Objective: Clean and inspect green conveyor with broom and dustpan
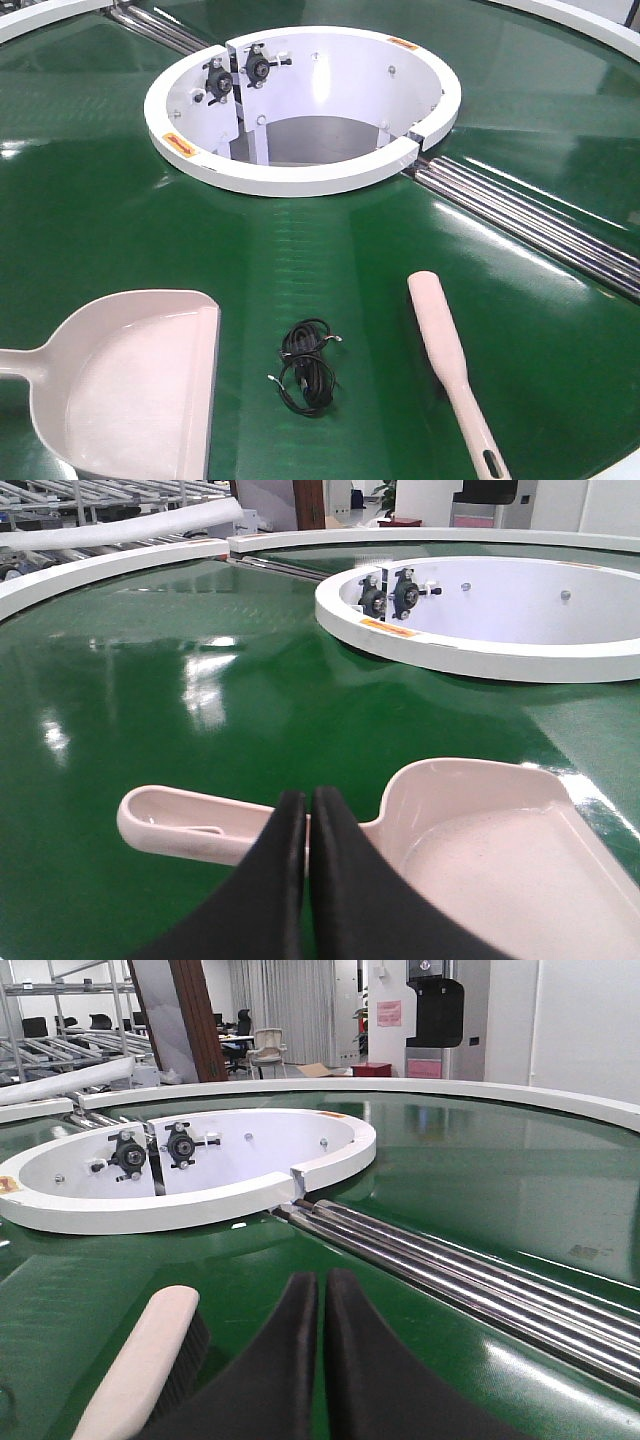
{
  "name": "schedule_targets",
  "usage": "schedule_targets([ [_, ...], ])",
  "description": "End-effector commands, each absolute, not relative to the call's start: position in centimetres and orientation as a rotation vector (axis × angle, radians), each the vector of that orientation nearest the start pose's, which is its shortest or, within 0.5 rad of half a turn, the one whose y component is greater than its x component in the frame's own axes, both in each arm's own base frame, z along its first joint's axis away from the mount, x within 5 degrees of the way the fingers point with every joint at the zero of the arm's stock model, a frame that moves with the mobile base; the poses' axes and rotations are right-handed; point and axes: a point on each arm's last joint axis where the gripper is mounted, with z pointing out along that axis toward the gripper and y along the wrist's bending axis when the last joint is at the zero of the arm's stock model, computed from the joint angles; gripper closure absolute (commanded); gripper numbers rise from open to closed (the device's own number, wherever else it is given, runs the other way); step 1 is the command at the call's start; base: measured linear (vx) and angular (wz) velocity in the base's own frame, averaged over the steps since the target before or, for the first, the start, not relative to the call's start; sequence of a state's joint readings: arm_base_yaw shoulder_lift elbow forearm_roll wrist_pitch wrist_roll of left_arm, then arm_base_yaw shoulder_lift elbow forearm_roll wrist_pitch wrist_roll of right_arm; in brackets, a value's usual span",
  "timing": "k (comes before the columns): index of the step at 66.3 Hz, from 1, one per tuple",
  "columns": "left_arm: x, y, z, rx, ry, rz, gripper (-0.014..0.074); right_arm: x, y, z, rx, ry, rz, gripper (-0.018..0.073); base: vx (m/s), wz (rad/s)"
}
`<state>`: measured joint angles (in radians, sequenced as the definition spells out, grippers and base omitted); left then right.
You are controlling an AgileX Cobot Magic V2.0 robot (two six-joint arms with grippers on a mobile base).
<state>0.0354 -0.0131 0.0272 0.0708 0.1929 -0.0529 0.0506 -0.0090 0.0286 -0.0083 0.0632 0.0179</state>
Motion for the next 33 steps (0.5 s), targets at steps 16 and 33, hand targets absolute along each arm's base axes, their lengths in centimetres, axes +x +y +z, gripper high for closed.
schedule_targets([
  [16,5.62,0.28,18.64,-0.024,1.629,0.046,0.0619,5.65,0.26,20.10,-0.035,1.495,0.036,0.0564,0.00,0.00],
  [33,5.62,0.28,18.64,-0.024,1.629,0.046,0.0619,5.65,0.26,20.10,-0.035,1.495,0.036,0.0564,0.00,0.00],
])
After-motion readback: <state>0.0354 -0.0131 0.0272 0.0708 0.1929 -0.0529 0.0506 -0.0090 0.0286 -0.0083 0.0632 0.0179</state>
